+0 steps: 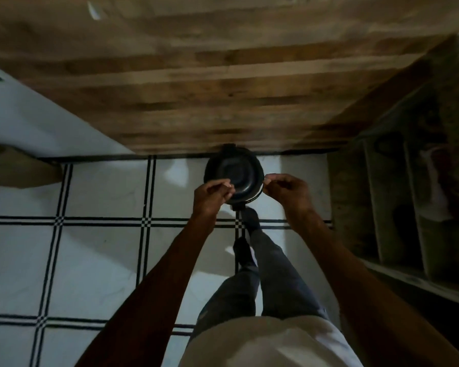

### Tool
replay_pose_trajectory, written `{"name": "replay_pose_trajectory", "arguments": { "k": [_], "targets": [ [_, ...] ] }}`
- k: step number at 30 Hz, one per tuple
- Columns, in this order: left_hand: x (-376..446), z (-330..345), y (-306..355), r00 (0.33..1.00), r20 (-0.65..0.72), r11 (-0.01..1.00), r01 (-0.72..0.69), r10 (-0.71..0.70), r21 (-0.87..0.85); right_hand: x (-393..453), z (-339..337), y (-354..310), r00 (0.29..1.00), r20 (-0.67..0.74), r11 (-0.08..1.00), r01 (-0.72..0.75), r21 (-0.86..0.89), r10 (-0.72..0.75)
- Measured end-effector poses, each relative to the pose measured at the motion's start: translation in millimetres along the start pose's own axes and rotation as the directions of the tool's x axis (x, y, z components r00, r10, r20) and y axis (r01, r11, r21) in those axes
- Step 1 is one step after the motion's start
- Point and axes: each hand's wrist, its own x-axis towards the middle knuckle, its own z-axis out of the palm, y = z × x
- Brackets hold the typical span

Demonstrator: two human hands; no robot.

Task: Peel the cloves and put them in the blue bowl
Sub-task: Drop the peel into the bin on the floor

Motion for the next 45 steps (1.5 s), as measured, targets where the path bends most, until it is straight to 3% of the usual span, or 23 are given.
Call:
{"name": "replay_pose_trajectory", "arguments": {
  "k": [16, 21, 27, 31, 33, 36, 39, 41, 43, 45],
  "targets": [
    [78, -20, -30, 0.981, -0.119, 0.987, 0.160, -0.156, 0.026, 85, 65, 57, 0.986, -0.016, 0.969, -0.167, -0.182, 0.167],
    [132, -15, -76, 0.972, -0.125, 0.976, 0.207, -0.198, 0.065, 131, 75, 97, 0.961, -0.040, 0.942, -0.275, -0.192, 0.272],
    [256, -4, -147, 0.962, -0.136, 0.967, 0.246, -0.235, 0.070, 236, 92, 172, 0.920, -0.061, 0.910, -0.393, -0.132, 0.388],
    [327, -2, -203, 0.945, -0.146, 0.938, 0.314, -0.294, 0.144, 306, 91, 245, 0.917, 0.021, 0.879, -0.375, -0.294, 0.399],
    [344, -1, -218, 0.919, -0.171, 0.921, 0.375, -0.355, 0.103, 318, 93, 268, 0.928, 0.022, 0.863, -0.337, -0.376, 0.372],
    [354, 0, -227, 0.890, -0.048, 0.891, 0.455, -0.454, 0.003, 315, 103, 278, 0.959, 0.055, 0.869, -0.228, -0.439, 0.279],
    [357, 13, -213, 0.852, 0.080, 0.854, 0.520, -0.517, -0.013, 307, 100, 281, 0.902, 0.237, 0.848, -0.212, -0.486, 0.361],
    [353, 21, -196, 0.868, 0.138, 0.868, 0.490, -0.476, -0.087, 303, 83, 271, 0.927, 0.149, 0.840, -0.235, -0.490, 0.346],
    [341, 22, -177, 0.877, 0.169, 0.874, 0.471, -0.450, -0.117, 295, 60, 253, 0.980, 0.024, 0.898, -0.172, -0.405, 0.199],
    [323, 23, -154, 0.904, 0.184, 0.914, 0.402, -0.387, -0.054, 279, 39, 221, 0.982, -0.071, 0.926, -0.187, -0.328, 0.173]
  ]
}}
